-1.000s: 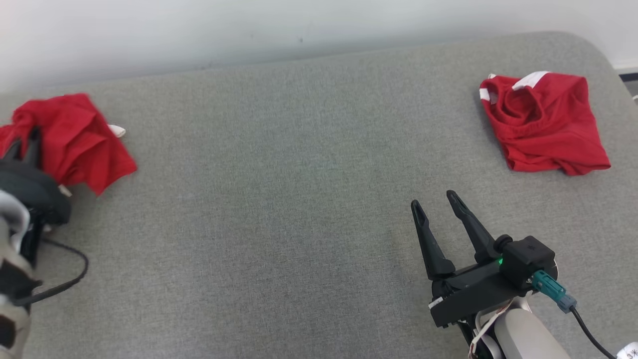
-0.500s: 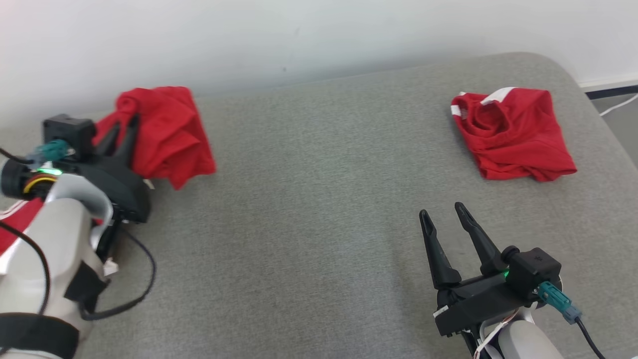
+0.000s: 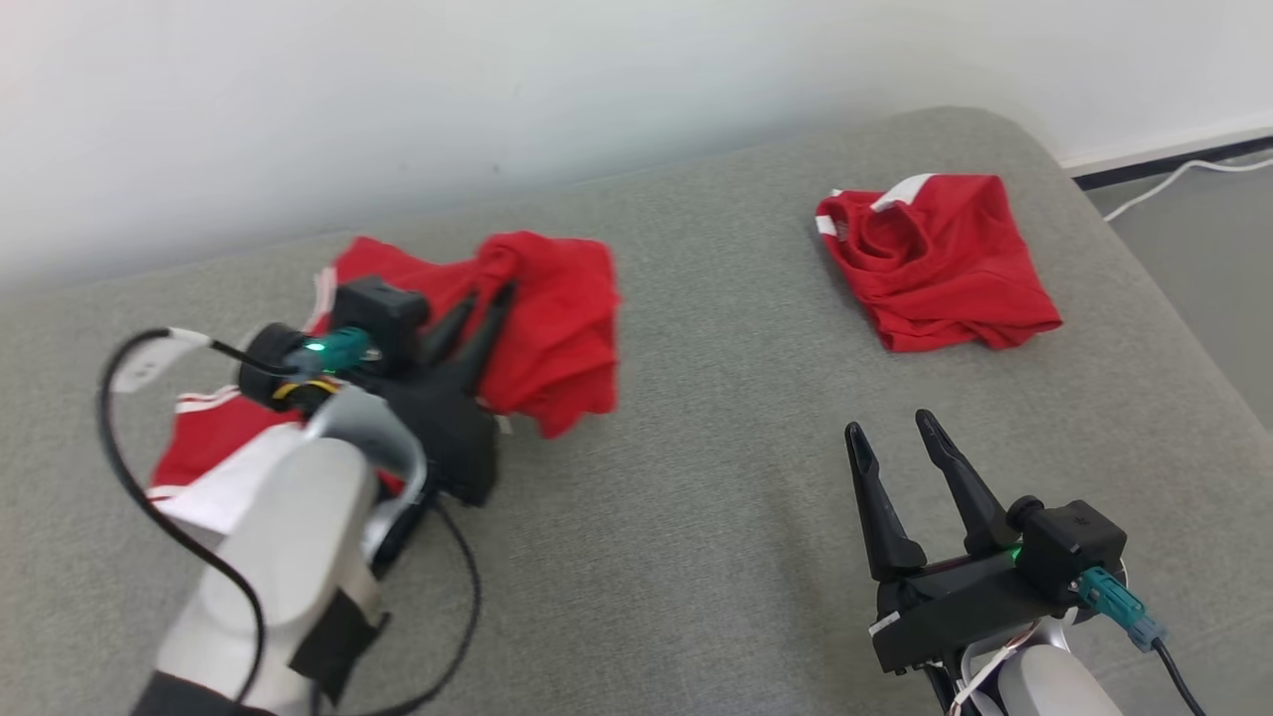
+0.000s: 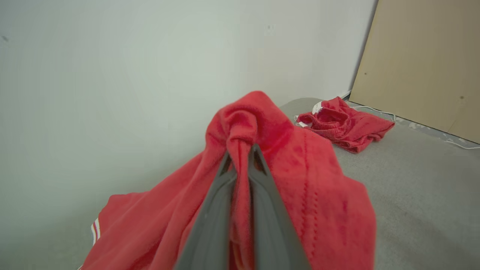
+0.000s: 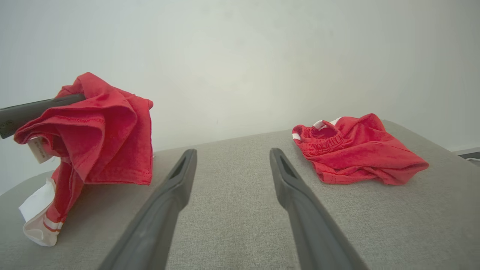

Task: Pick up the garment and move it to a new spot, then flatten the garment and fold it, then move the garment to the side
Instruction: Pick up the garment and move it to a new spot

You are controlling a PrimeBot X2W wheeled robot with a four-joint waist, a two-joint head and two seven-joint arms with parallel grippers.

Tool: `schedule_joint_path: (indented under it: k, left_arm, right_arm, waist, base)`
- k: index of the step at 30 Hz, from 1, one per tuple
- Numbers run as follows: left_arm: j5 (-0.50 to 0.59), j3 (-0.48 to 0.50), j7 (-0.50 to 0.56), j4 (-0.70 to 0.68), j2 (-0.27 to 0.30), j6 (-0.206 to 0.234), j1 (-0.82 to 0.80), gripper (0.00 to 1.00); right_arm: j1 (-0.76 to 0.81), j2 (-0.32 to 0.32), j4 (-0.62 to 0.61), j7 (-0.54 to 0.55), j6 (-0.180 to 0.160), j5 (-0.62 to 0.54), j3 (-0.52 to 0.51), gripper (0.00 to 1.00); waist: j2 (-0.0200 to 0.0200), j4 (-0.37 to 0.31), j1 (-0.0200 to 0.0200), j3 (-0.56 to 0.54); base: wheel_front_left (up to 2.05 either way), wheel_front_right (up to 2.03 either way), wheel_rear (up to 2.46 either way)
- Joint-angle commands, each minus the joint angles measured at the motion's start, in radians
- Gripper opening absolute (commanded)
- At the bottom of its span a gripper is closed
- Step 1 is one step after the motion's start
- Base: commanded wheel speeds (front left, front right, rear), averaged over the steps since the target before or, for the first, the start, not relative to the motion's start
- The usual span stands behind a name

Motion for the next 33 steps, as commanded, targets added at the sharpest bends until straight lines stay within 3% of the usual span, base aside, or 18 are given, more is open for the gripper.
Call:
schedule_joint_path:
  k: [1, 12, 14, 18, 19, 20, 26, 33]
  left_arm:
    - [-0.001, -0.015, 0.006, -0.031, -0.015, 0.006, 0.021, 0.01]
    - [-0.052, -0.090, -0.016, -0.096, -0.100, 0.031, 0.114, 0.00]
    - [-0.038, -0.126, -0.048, -0.063, -0.108, 0.039, 0.132, 0.06]
    - [-0.049, -0.162, -0.089, 0.004, -0.113, 0.040, 0.144, 0.38]
    - [-0.048, -0.168, -0.104, 0.020, -0.115, 0.042, 0.144, 0.86]
    - [-0.050, -0.173, -0.119, 0.036, -0.116, 0.048, 0.146, 1.00]
    - [-0.084, -0.210, -0.176, 0.080, -0.118, 0.049, 0.157, 1.00]
    - [-0.118, -0.206, -0.215, 0.081, -0.118, 0.092, 0.176, 1.00]
  right_arm:
    - [0.007, 0.000, -0.001, -0.002, 0.000, 0.000, -0.003, 1.00]
    - [0.013, 0.001, -0.004, -0.002, 0.000, -0.003, -0.010, 1.00]
    - [0.011, 0.002, -0.005, -0.002, 0.000, -0.005, -0.007, 1.00]
    - [0.005, 0.005, -0.008, -0.002, 0.000, -0.006, -0.008, 1.00]
    - [0.005, 0.006, -0.009, -0.002, 0.000, -0.006, -0.009, 1.00]
    - [0.005, 0.006, -0.009, -0.002, 0.000, -0.006, -0.010, 1.00]
    - [0.016, 0.003, -0.008, -0.002, 0.000, -0.009, -0.021, 1.00]
    - [0.029, 0.003, -0.018, -0.002, 0.000, -0.018, -0.030, 1.00]
  waist:
    - [0.0000, -0.019, 0.0001, -0.004]
    - [0.0000, -0.055, 0.0001, -0.012]
    - [0.0000, -0.061, 0.0001, -0.009]
    - [0.0000, -0.068, 0.0001, -0.003]
    - [0.0000, -0.069, 0.0001, -0.002]
    - [0.0000, -0.069, 0.0001, -0.001]
    - [0.0000, -0.056, 0.0001, -0.006]
    - [0.0000, -0.016, 0.0001, -0.025]
  base:
    - [0.00, 0.00, 0.00]
    - [0.00, 0.00, 0.00]
    - [0.00, 0.00, 0.00]
    - [0.00, 0.00, 0.00]
    - [0.00, 0.00, 0.00]
    - [0.00, 0.00, 0.00]
    - [0.00, 0.00, 0.00]
    - [0.00, 0.00, 0.00]
